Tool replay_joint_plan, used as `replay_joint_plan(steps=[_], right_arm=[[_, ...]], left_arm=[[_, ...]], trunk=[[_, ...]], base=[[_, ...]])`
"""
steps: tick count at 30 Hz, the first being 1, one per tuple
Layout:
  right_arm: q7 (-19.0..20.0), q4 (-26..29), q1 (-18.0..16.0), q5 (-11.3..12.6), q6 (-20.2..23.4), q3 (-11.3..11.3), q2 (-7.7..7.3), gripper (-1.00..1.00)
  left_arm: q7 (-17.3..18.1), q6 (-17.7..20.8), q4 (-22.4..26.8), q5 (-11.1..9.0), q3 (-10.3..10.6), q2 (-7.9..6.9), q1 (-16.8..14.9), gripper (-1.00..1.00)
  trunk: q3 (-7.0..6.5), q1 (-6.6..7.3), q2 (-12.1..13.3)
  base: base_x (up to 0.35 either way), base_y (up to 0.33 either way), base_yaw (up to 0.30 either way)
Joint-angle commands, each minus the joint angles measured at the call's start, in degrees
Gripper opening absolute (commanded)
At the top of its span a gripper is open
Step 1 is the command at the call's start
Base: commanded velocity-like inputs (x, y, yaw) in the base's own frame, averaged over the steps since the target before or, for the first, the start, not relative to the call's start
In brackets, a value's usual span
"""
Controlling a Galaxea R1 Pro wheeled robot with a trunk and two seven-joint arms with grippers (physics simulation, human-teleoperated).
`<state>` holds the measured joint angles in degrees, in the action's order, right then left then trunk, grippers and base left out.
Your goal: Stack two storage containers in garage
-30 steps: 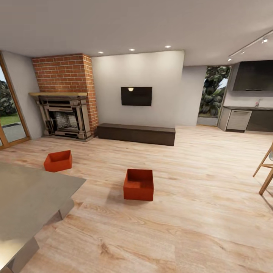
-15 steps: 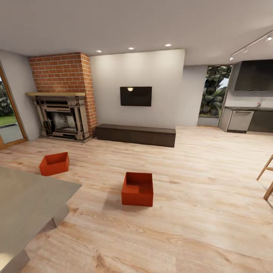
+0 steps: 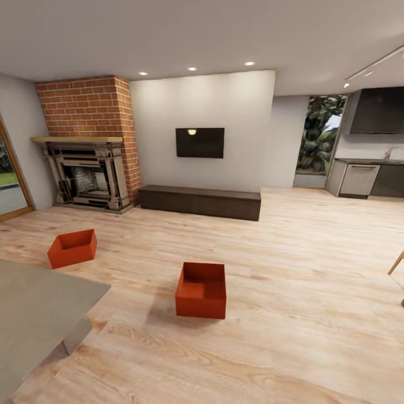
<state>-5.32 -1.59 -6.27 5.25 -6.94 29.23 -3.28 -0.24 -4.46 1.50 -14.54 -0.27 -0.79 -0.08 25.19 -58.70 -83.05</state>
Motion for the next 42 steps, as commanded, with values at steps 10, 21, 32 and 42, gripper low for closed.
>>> replay_joint_plan(steps=[10,21,32,42], right_arm=[[-0.04,-0.17,-0.06,0.55,-0.36,0.48,0.03,1.0],[-0.04,-0.17,-0.06,0.55,-0.36,0.48,-0.04,1.0],[-0.04,-0.17,-0.06,0.55,-0.36,0.48,-0.03,1.0],[-0.04,-0.17,-0.06,0.94,-0.36,0.48,-0.01,1.0]], left_arm=[[-0.02,-0.03,0.02,-0.31,0.0,-0.08,-0.01,1.0],[0.0,-0.14,0.02,-0.23,0.0,-0.09,-0.01,1.0],[-0.02,-0.36,0.05,-0.22,-0.07,-0.09,-0.01,1.0],[-0.02,-0.71,0.04,-0.22,-0.09,0.0,-0.01,1.0]], trunk=[[0.05,-0.03,-0.02],[0.05,-0.03,-0.02],[0.05,-0.03,-0.02],[0.05,-0.03,-0.02]], base=[[0.323,0.06,0.0],[0.323,0.094,0.0],[0.323,0.094,0.0],[0.224,0.031,-0.025]])
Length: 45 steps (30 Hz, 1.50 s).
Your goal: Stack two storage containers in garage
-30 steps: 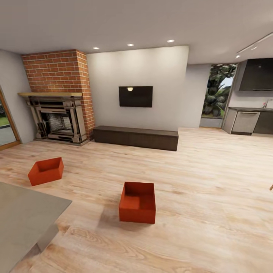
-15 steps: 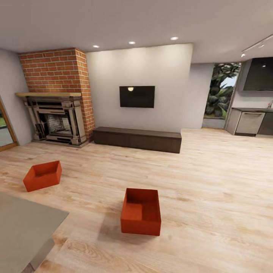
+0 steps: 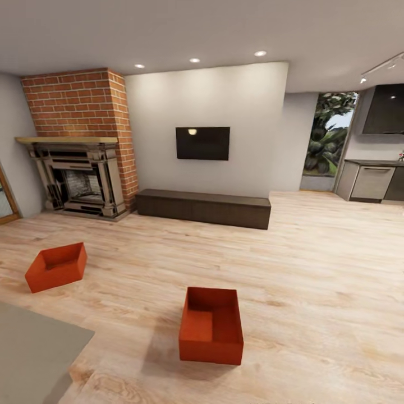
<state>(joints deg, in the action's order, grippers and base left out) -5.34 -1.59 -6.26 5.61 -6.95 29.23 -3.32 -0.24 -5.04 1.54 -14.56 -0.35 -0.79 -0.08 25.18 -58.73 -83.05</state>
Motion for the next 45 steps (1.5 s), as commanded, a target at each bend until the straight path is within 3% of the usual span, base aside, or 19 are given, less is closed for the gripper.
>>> replay_joint_plan(steps=[1,11,45], right_arm=[[-0.02,-0.17,-0.06,0.63,-0.35,0.48,0.04,1.0],[-0.02,-0.17,-0.06,0.8,-0.34,0.48,0.07,1.0],[-0.02,-0.17,-0.06,0.38,-0.34,0.48,0.07,1.0]], left_arm=[[-0.02,-0.12,0.01,-0.21,0.0,0.0,-0.01,1.0],[-0.02,-0.06,-0.03,-0.21,0.03,0.0,-0.01,1.0],[-0.02,-0.06,-0.03,-0.21,0.0,0.0,-0.01,1.0]], trunk=[[0.06,0.0,-0.03],[0.06,0.0,-0.03],[0.06,0.0,-0.03]], base=[[0.017,0.001,-0.184],[0.024,0.0,-0.149],[0.315,0.0,-0.001]])
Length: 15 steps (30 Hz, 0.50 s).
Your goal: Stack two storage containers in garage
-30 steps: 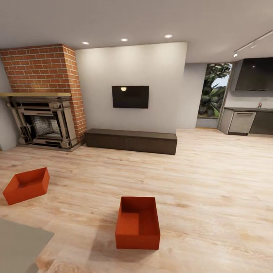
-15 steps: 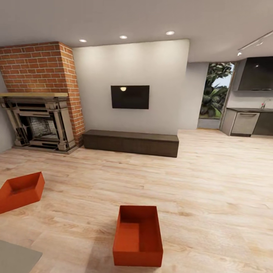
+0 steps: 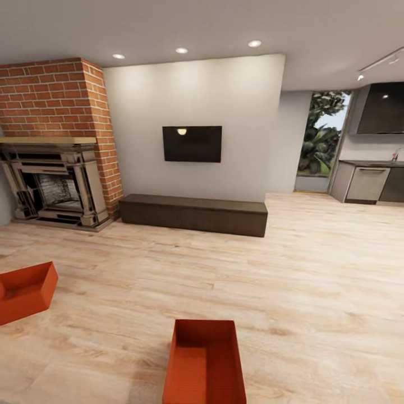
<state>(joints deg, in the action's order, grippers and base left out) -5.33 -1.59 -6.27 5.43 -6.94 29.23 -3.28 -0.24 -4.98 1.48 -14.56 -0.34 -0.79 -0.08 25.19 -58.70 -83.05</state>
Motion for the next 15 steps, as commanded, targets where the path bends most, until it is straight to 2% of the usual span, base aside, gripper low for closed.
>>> replay_joint_plan(steps=[1,11,15], right_arm=[[-0.04,-0.17,-0.06,0.56,-0.36,0.48,0.03,1.0],[-0.04,-0.17,-0.06,0.34,-0.36,0.48,0.03,1.0],[-0.04,-0.17,-0.06,0.29,-0.36,0.48,0.06,1.0]], left_arm=[[-0.02,-0.12,0.02,-0.21,-0.01,0.0,-0.01,1.0],[-0.02,-0.16,0.05,-0.21,-0.01,0.0,-0.01,1.0],[-0.02,-0.2,0.08,-0.21,-0.01,0.0,-0.01,1.0]], trunk=[[0.05,-0.03,-0.02],[0.05,-0.03,-0.02],[0.05,-0.03,-0.02]], base=[[0.321,0.0,0.0],[0.318,0.0,0.0],[0.192,0.0,0.0]])
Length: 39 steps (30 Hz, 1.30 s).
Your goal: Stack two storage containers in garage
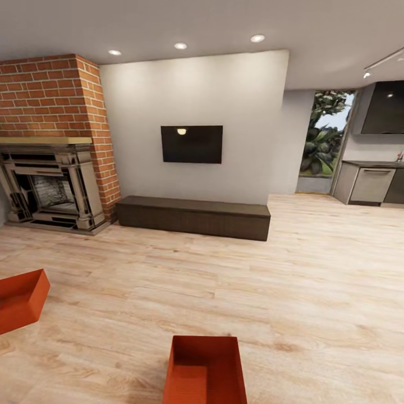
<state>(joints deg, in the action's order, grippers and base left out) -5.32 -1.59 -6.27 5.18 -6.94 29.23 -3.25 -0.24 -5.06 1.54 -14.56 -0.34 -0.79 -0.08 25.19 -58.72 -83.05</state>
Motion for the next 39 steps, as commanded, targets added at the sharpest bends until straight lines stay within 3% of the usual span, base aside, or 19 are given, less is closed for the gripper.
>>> replay_joint_plan(steps=[1,39], right_arm=[[-0.04,-0.17,-0.06,0.54,-0.36,0.48,0.02,1.0],[-0.04,-0.17,-0.06,0.5,-0.35,0.48,0.01,1.0]], left_arm=[[-0.02,-0.12,0.0,-0.21,-0.01,0.0,-0.01,1.0],[0.06,-0.12,0.03,0.04,0.21,0.01,-0.01,1.0]], trunk=[[0.05,-0.01,-0.03],[0.05,-0.01,-0.03]], base=[[0.064,0.0,0.0],[0.024,0.0,0.0]])
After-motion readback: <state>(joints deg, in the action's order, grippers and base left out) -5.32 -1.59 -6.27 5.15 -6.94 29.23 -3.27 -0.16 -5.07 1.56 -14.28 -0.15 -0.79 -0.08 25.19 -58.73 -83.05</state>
